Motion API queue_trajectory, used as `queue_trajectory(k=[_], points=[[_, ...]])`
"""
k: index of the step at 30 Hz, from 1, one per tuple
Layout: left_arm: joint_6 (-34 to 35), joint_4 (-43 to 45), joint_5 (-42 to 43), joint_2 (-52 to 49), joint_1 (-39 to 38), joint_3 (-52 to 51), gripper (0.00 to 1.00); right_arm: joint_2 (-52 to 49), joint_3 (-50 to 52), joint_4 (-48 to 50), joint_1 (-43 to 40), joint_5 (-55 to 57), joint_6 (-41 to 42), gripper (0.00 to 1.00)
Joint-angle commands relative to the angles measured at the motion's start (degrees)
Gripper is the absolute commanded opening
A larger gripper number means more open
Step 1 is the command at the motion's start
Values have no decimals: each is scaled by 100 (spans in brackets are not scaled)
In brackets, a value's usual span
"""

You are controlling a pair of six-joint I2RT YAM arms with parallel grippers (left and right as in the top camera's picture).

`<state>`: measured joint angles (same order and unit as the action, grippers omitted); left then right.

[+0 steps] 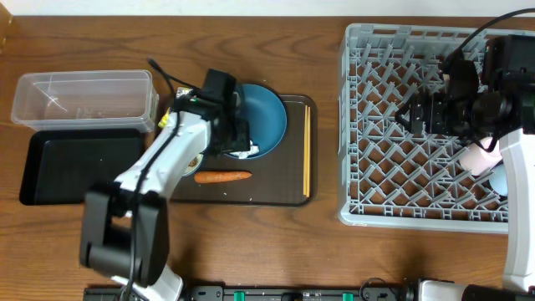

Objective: Sort waste into correct bins and load items into the dishwasher rack
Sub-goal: 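Grasp the white tissue from the blue plate with the left gripper, then drop the tissue into the clear plastic bin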

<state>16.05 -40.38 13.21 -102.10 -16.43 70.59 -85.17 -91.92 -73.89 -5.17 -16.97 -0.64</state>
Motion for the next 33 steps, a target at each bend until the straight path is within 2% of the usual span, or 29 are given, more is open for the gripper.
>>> queue_trajectory(k=[1, 4, 6, 8, 15, 22, 27, 33], points=[[-101, 68, -24, -201, -44, 50, 48, -24, -15, -9, 48, 50, -74, 88], [-101, 83, -24, -352, -70, 50, 40, -24, -15, -11, 48, 48, -72, 88], [-101, 85, -22, -417, -83, 48, 27, -24, -15, -9, 48, 50, -72, 88], [-101, 87, -24, -437, -92, 48, 6, -24, -15, -11, 48, 50, -72, 88], [-190, 55, -234, 44, 142, 297, 6, -24, -15, -59, 48, 164, -72, 88], [-188, 216, -1034, 1174, 1139, 459, 6, -24, -15, -140, 48, 367, -76, 88], [-186, 990, -1263, 1530, 2175, 459, 6, -24, -15, -164, 48, 365, -74, 88], [-186, 1919, -1263, 1137, 3008, 455, 6, -24, -15, -201, 48, 365, -74, 88]])
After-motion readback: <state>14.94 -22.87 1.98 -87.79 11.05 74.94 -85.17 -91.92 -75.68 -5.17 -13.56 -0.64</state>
